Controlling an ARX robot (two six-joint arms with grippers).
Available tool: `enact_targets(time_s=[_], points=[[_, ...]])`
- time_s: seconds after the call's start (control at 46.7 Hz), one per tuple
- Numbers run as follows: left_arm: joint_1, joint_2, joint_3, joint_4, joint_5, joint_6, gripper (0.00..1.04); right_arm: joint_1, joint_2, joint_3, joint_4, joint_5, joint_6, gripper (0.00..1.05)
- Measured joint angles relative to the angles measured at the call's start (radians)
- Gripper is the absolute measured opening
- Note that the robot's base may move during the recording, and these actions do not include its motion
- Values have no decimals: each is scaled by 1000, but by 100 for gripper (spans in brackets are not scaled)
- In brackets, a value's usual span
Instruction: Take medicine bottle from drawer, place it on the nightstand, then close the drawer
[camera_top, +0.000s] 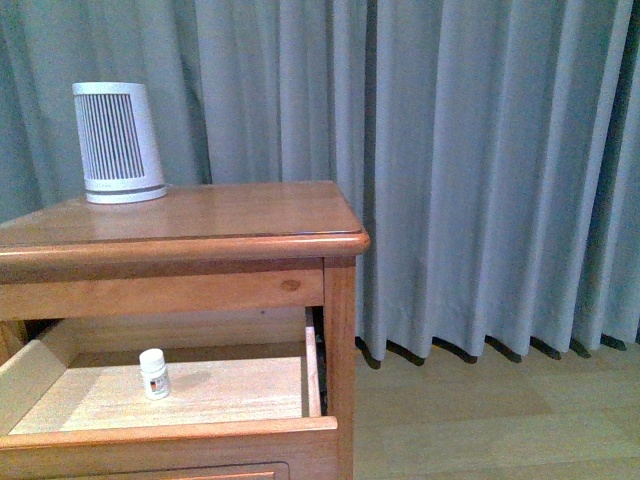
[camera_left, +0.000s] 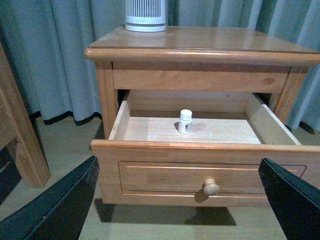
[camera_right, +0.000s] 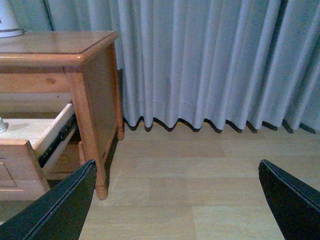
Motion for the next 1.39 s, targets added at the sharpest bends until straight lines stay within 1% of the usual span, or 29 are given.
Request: enact_targets(time_s=[1.222,1.265,1.286,1.307,1.329,1.393], points=[[0,-3,0,0,0,0,98,0,0,0,-1,-3,0,98],[0,-3,0,0,-1,0,98,-7,39,32,-90,-5,57,98],[0,-3,0,0,0,0,98,-21,91,65,-157,-6,110,98],[0,-3,0,0,0,0,98,-38,148,96,-187,-12,165,98],[0,-3,0,0,0,0,98,-41,157,100,-187,-12,165,98],[0,-3,0,0,0,0,98,-87,268,158,-158,-48,226,98]])
